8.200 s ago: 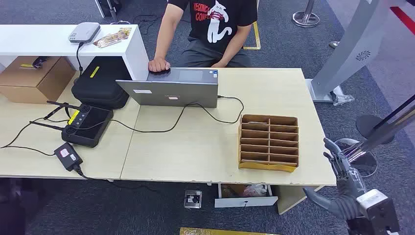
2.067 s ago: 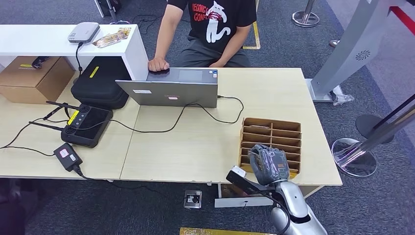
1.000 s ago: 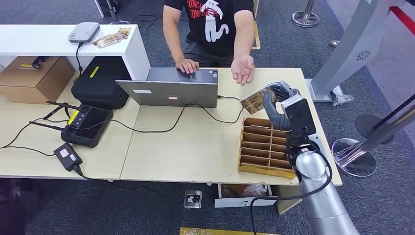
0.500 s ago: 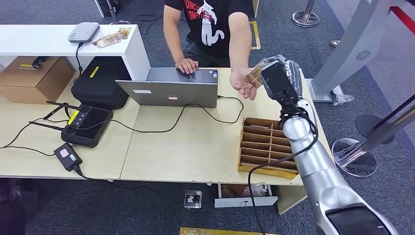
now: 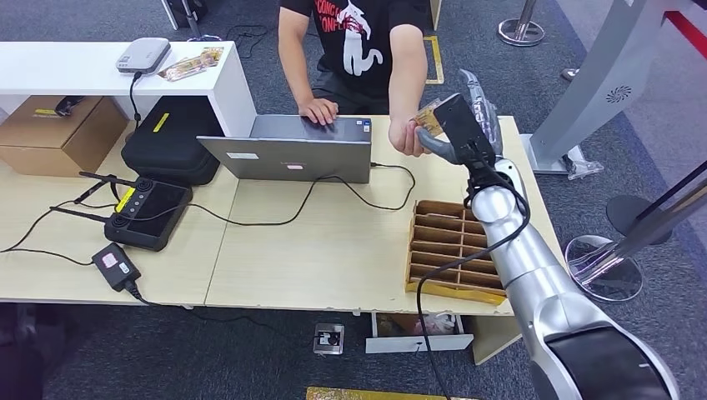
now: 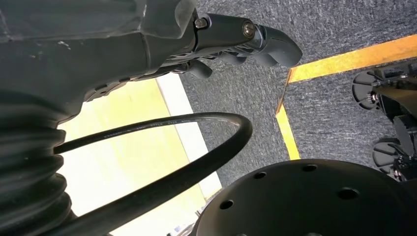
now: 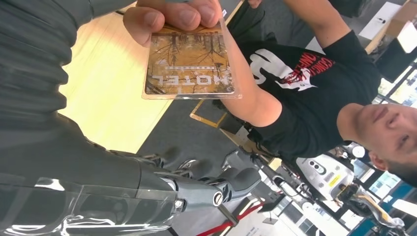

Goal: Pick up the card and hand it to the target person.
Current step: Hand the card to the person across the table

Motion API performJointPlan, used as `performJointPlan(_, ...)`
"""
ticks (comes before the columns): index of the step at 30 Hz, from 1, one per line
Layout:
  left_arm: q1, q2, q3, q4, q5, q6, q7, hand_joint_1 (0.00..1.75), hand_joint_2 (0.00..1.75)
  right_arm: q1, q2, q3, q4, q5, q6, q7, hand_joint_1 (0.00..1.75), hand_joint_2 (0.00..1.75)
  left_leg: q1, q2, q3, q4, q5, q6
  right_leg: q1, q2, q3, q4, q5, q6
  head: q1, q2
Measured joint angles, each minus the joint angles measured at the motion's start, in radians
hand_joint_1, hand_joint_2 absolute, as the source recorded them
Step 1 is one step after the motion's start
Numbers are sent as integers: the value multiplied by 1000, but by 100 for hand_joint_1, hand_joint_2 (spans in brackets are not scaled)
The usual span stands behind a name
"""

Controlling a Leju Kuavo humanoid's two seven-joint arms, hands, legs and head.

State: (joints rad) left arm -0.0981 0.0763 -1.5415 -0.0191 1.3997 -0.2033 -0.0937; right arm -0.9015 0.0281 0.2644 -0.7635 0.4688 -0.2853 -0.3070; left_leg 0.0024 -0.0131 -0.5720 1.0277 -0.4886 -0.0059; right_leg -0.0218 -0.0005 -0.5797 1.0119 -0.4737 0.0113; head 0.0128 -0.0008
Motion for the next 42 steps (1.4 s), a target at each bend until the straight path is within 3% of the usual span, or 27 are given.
performJointPlan(7,7,-2,0,0,17,0,-7,0,175,-2,-4,0,-1,-19,31,-3,0,175,0,0,0,0,0,0,0,0,0,0,0,0,0,0)
performJointPlan(15,14,-3,0,0,37,-6,-10,0,175,5,-72,0,-125,-103,201,57,0,175,0,0,0,0,0,0,0,0,0,0,0,0,0,0)
performJointPlan(21,22,-4,0,0,58,-6,-17,0,175,48,-172,0,-261,-100,244,65,0,175,0,-1,0,1,0,0,0,-1,0,-1,0,0,0,0)
performJointPlan(29,25,-7,0,0,82,-6,-19,0,175,188,-331,-1,-459,105,204,76,0,175,0,-1,0,1,-1,0,0,-1,0,-1,0,0,0,0)
performJointPlan(34,27,-8,0,0,98,-11,-19,0,175,294,-440,-9,-581,181,261,93,0,175,0,-1,0,1,-1,1,0,-1,-1,-1,0,0,0,0)
performJointPlan(42,30,-9,0,0,116,-17,-17,0,175,515,-610,-145,-796,288,307,106,0,175,0,-3,-1,1,-1,2,0,-3,0,-2,-1,1,0,0)
